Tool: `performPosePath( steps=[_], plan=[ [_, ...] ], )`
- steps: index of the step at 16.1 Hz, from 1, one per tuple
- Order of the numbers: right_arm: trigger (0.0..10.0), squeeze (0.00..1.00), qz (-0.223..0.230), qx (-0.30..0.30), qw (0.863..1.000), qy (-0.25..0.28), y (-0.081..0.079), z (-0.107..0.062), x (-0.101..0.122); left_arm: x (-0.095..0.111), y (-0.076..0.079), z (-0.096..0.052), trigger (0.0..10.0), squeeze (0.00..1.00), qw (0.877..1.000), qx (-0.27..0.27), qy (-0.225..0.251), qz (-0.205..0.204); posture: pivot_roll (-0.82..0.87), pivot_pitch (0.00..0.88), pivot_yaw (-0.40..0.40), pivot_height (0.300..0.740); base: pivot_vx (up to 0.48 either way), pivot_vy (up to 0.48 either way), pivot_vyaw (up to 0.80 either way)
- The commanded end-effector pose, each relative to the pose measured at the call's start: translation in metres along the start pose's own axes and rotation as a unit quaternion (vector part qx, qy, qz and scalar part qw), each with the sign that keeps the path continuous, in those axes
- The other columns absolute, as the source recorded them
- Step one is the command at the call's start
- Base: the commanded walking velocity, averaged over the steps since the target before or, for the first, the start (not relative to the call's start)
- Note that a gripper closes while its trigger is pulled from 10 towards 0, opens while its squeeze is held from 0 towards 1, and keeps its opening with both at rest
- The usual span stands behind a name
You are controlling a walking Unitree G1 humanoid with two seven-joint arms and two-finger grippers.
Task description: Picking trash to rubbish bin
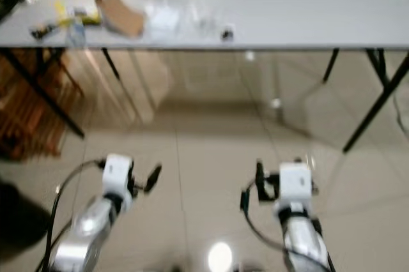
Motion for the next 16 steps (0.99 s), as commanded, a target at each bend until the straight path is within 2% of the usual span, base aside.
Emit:
performPosePath(
  steps=[1, 8, 16],
  plan=[
    [10.0, 0.0, 0.006, 0.009, 1.0, 0.001, -0.008, 0.001, 0.002, -0.006, -0.011, -0.005, 10.0, 0.0, 1.0, 0.017, -0.011, 0.006, -0.09, 0.11, 0.075, 0.74, 0.0, 0.48, 0.0],
    [10.0, 0.0, 0.004, 0.011, 1.0, 0.0, -0.007, 0.001, 0.001, -0.005, -0.012, -0.006, 10.0, 0.0, 1.0, 0.022, -0.007, 0.007, -0.09, 0.11, 0.067, 0.74, 0.0, 0.48, 0.0],
    [10.0, 0.0, 0.001, 0.021, 1.0, 0.002, -0.01, 0.011, 0.001, 0.005, -0.013, 0.0, 10.0, 0.0, 1.0, 0.022, 0.009, 0.013, -0.08, 0.086, 0.073, 0.74, 0.0, 0.0, 0.0]
  ],
)
Point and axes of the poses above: a point about 5 cm out from each wrist's last joint towards the gripper, its own z axis pointing out of the wrist towards the gripper, its own x axis along the axis of the wrist's last joint, y = z × x, the point moved 5 cm from there along z, pointing out of the wrist towards the gripper, and after that the axes turned 2 degrees about -z, right-handed, at the moved point
